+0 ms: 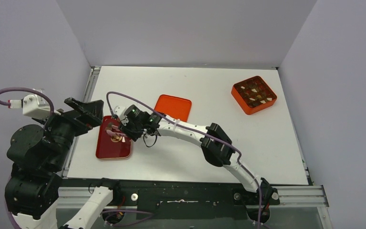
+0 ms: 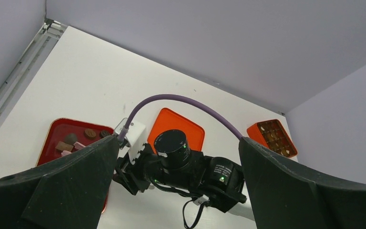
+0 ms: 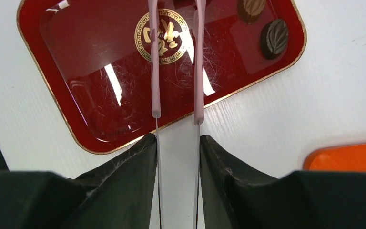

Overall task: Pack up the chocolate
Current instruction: Pick up the fake chocolate from the plate.

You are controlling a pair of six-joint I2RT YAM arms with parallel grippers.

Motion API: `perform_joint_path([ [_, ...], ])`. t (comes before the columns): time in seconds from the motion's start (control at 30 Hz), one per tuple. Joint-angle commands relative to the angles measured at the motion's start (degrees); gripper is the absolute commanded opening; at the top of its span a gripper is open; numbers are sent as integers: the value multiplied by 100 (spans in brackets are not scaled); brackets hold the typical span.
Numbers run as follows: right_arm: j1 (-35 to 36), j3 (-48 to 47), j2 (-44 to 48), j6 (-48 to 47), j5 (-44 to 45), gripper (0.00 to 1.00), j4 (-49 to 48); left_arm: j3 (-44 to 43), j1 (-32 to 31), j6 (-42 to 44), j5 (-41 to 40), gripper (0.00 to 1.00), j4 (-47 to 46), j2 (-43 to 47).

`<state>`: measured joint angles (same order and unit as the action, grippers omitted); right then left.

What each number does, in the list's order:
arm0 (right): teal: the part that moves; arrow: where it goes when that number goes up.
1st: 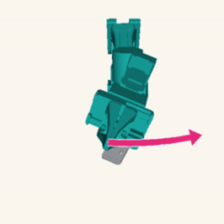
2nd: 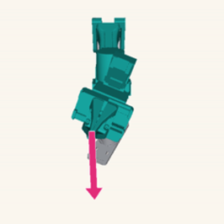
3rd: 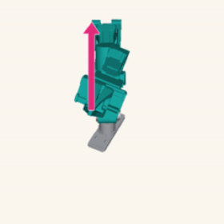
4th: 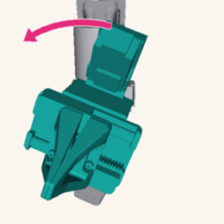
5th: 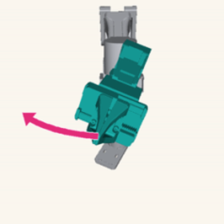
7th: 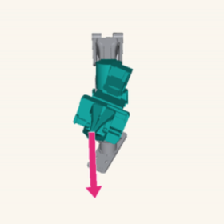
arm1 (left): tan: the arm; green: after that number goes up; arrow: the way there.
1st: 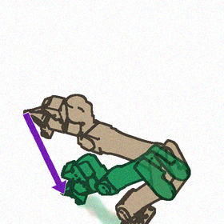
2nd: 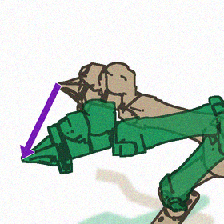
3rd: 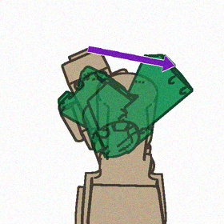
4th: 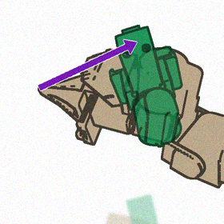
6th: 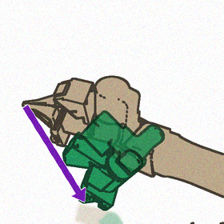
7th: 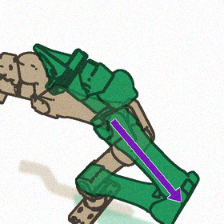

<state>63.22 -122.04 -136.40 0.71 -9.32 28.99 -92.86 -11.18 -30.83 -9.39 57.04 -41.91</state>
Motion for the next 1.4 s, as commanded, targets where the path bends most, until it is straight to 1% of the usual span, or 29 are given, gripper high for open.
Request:
perform_joint_path([
  [0.0,45,-406,-64,28,35,36,-392,111,-143,69,-138,97,-396,218],
  [0.13,74,-532,-209,-27,165,36,-423,198,-194,71,-207,97,-417,305],
  [0.33,122,-726,-396,-27,130,36,-514,176,-267,70,-204,97,-441,306],
  [0.4,137,-768,-429,-190,130,34,-517,172,-278,76,-204,97,-433,321],
  [0.6,149,-717,-414,-273,115,27,-498,215,-297,76,-263,97,-430,394],
  [0.77,155,-459,-208,-290,103,24,-666,214,-310,112,-315,97,-431,403],
  [1.07,155,-112,278,-211,27,24,-717,197,-375,168,-260,97,-333,480],
  [1.37,125,601,984,388,-63,23,-1086,384,-413,97,-190,97,-321,455],
])
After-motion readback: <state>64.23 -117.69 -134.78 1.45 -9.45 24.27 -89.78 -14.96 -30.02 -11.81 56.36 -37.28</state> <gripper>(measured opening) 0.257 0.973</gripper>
